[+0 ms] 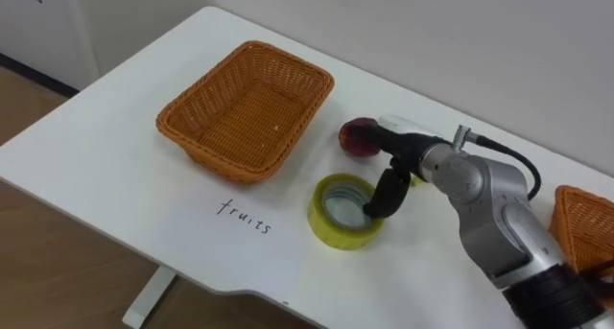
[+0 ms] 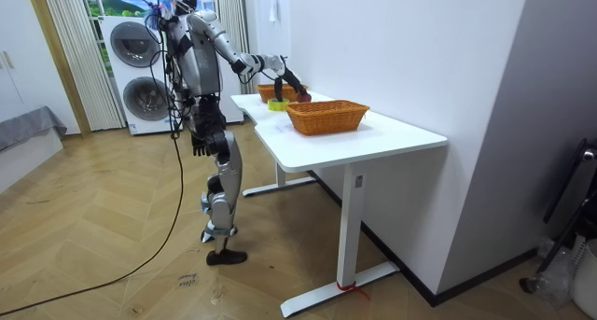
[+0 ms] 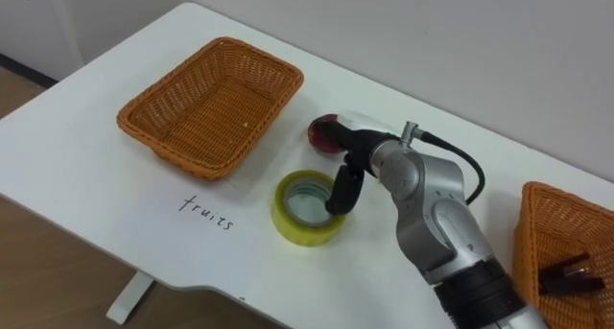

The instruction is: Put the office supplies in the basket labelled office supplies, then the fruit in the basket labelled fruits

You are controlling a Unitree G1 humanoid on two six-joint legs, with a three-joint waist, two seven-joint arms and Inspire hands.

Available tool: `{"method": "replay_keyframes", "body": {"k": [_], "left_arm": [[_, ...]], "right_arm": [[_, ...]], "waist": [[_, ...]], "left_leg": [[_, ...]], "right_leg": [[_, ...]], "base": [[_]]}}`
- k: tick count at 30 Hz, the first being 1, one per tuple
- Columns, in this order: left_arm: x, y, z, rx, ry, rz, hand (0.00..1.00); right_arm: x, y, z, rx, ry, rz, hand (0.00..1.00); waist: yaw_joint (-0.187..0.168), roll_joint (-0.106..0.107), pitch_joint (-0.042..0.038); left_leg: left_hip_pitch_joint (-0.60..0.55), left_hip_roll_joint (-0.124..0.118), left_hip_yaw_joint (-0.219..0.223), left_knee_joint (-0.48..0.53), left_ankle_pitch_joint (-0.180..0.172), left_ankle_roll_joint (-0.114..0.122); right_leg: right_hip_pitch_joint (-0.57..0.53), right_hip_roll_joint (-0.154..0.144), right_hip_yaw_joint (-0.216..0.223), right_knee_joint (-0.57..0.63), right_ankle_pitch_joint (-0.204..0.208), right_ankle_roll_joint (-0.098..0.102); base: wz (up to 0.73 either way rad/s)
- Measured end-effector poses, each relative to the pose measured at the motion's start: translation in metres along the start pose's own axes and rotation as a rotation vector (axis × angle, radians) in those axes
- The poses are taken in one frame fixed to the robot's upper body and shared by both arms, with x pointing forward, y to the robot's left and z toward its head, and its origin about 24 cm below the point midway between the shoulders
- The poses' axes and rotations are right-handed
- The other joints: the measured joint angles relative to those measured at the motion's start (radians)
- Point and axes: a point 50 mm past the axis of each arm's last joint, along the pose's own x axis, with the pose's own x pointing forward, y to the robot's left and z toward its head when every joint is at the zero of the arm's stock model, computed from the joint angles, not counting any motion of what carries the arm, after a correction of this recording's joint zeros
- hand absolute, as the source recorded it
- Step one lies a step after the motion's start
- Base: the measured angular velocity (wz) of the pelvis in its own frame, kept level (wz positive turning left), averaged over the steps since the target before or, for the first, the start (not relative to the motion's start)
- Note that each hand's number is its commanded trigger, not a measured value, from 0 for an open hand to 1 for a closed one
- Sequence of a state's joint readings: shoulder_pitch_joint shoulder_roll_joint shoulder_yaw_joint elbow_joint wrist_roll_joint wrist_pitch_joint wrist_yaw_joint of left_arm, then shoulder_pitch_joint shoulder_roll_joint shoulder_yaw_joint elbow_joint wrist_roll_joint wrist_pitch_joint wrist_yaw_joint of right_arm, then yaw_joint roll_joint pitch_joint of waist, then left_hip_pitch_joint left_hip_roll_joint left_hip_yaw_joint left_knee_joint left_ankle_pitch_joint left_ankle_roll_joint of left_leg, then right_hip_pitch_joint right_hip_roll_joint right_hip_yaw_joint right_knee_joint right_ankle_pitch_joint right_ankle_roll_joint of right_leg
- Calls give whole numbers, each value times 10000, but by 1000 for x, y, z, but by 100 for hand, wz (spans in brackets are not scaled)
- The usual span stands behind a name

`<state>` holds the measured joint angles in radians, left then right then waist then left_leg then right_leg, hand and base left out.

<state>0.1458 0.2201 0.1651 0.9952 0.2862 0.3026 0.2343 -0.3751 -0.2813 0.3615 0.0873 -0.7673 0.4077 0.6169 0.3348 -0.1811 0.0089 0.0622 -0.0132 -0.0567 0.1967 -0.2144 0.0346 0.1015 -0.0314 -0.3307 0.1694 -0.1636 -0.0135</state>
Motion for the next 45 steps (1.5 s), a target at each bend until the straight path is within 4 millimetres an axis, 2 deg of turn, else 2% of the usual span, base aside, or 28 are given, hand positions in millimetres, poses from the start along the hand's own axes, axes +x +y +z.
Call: {"method": "replay_keyframes", "body": {"k": [4, 8, 15, 45], "left_arm": [[1, 2, -1, -40, 78, 24, 0], [2, 3, -2, -32, 133, 28, 0], [3, 5, -2, 9, 246, 41, 0], [4, 5, -3, 123, 406, 185, 0]], "right_arm": [[-3, -5, 4, -195, -51, -211, 100], [0, 11, 0, -61, 265, 949, 100], [2, 23, 4, -334, 205, 2194, 100], [1, 21, 0, -13, 186, 2412, 100]], "waist": [[-3, -55, -24], [34, -150, -13], [44, -149, -9], [19, -41, 14]], "left_leg": [[3, -1, 4, -1, 0, 0], [3, -2, 7, 3, 1, 1], [4, 5, 8, -17, 0, 1], [28, 2, 10, -99, 10, 4]], "right_leg": [[1, 1, 2, 1, 0, 0], [2, 1, 10, 0, 1, -1], [-12, 2, 37, -5, 1, -1], [-36, 9, 55, -17, 0, 0]], "base": [[0], [0], [0], [0]]}}
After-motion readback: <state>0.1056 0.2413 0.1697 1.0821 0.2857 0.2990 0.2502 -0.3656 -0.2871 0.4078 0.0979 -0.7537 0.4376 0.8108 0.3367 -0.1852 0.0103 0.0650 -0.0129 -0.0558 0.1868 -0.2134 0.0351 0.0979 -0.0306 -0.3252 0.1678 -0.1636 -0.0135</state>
